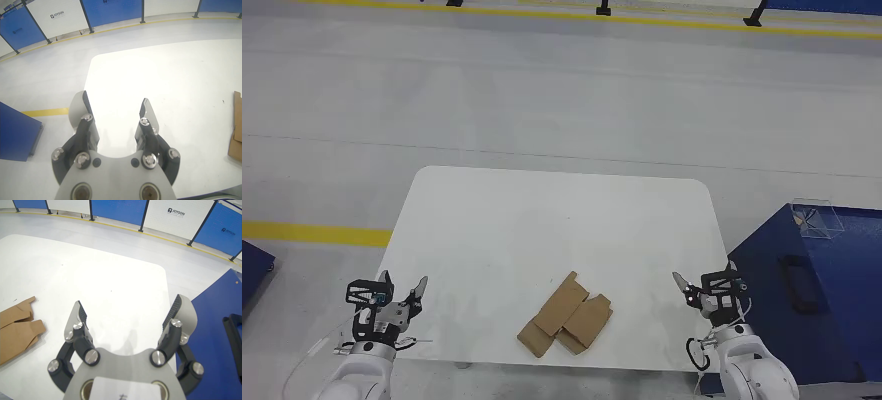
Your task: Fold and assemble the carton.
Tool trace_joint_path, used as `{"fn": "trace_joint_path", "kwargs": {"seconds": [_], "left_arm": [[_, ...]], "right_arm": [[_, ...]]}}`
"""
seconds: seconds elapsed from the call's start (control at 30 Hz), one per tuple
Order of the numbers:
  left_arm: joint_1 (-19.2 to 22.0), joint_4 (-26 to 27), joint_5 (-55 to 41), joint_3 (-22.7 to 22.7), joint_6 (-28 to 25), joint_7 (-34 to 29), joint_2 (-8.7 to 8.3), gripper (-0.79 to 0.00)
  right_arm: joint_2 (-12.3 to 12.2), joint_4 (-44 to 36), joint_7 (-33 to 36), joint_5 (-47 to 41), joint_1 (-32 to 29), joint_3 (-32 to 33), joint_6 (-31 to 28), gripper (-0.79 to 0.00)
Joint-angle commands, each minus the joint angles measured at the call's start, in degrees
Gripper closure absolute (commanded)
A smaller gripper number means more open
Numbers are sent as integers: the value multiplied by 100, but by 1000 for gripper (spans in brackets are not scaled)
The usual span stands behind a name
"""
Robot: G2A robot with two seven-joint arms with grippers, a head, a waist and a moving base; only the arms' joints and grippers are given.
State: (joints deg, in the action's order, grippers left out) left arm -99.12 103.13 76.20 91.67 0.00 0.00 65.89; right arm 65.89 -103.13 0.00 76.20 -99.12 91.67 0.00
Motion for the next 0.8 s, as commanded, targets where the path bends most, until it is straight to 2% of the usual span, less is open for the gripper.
{"fn": "trace_joint_path", "kwargs": {"seconds": [0.0, 0.17, 0.2, 0.27, 0.37, 0.47, 0.53, 0.63, 0.7, 0.77], "left_arm": [[0, 0, 0, 0, 0, 0, 0, -470], [0, 0, 0, 0, 0, 0, 0, -470], [0, 0, 0, 0, 0, 0, 0, -785], [0, 0, 0, 0, 0, 0, 0, -785], [0, 0, 0, 0, 0, 0, 0, -785], [0, 0, 0, 0, 0, 0, 0, -785], [0, 0, 0, 0, 0, 0, 0, -785], [0, 0, 0, 0, 0, 0, 0, -785], [0, 0, 0, 0, 0, 0, 0, -785], [0, 0, 0, 0, 0, 0, 0, -785]], "right_arm": [[0, 0, 0, 0, 0, 0, 0, -784], [0, 0, 0, 0, 0, 0, 0, -784], [7, -18, 17, -143, 3, -29, -66, -785], [24, -9, 166, -1058, 116, 31, -509, -785], [36, 222, 569, -3068, 259, 118, -1778, -785], [-4, 633, 1715, -5283, 416, 223, -2969, -785], [-41, 924, 2815, -6785, 520, 111, -3390, -785], [-120, 1379, 4647, -8765, 771, -27, -3303, -785], [-156, 1686, 5633, -9728, 941, -122, -3051, -785], [-183, 2032, 6416, -10302, 1118, -224, -2690, -785]]}}
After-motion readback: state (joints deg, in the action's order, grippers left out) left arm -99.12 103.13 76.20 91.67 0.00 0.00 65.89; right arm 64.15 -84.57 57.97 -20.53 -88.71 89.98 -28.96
